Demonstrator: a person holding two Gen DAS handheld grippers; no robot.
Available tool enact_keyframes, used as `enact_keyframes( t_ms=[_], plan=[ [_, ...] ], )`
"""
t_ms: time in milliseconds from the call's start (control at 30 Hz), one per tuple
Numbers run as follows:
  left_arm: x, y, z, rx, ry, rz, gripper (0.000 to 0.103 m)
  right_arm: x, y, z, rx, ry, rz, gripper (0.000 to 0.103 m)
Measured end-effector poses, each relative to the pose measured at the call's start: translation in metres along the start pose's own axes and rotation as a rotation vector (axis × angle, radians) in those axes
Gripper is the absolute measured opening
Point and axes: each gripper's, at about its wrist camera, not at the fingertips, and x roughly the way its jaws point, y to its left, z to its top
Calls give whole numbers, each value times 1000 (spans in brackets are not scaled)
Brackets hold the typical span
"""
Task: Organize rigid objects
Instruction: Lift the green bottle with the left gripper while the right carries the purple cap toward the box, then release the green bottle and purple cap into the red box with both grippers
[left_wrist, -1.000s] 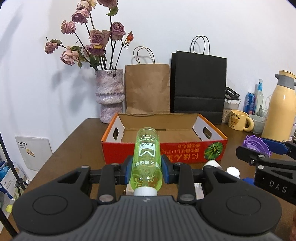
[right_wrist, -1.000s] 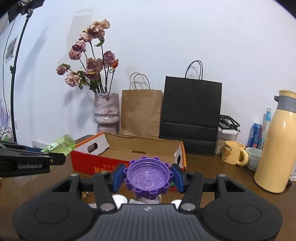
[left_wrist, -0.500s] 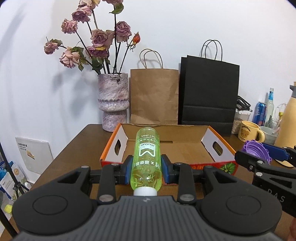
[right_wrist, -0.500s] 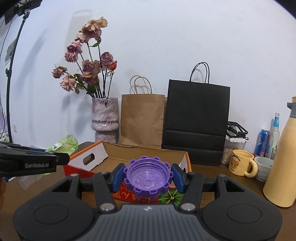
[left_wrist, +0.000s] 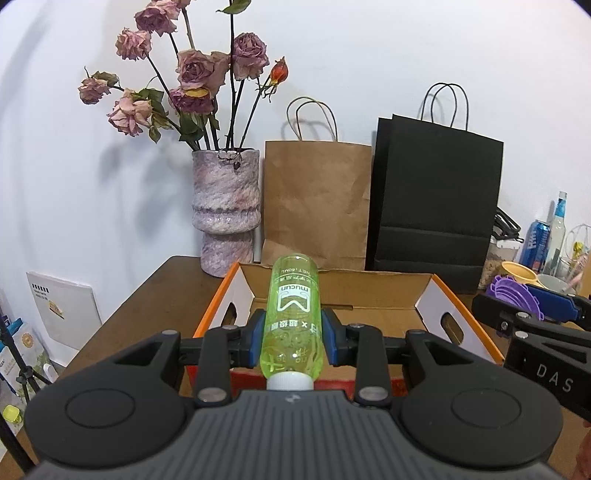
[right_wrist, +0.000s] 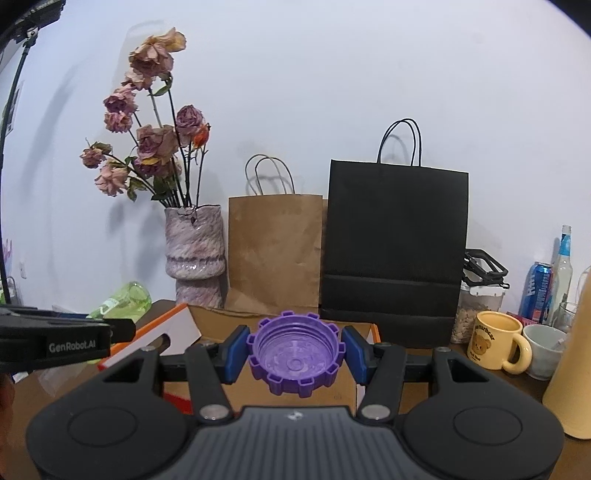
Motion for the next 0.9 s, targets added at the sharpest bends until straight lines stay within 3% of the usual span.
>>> enact_keyframes(
  t_ms=[533,900],
  plan=[
    [62,-3,19,-12,16,38,32,71,2,18,-8,27,27,53],
    [100,-2,27,-1,36,63,32,114,3,17,-18,94,23,53]
  ],
)
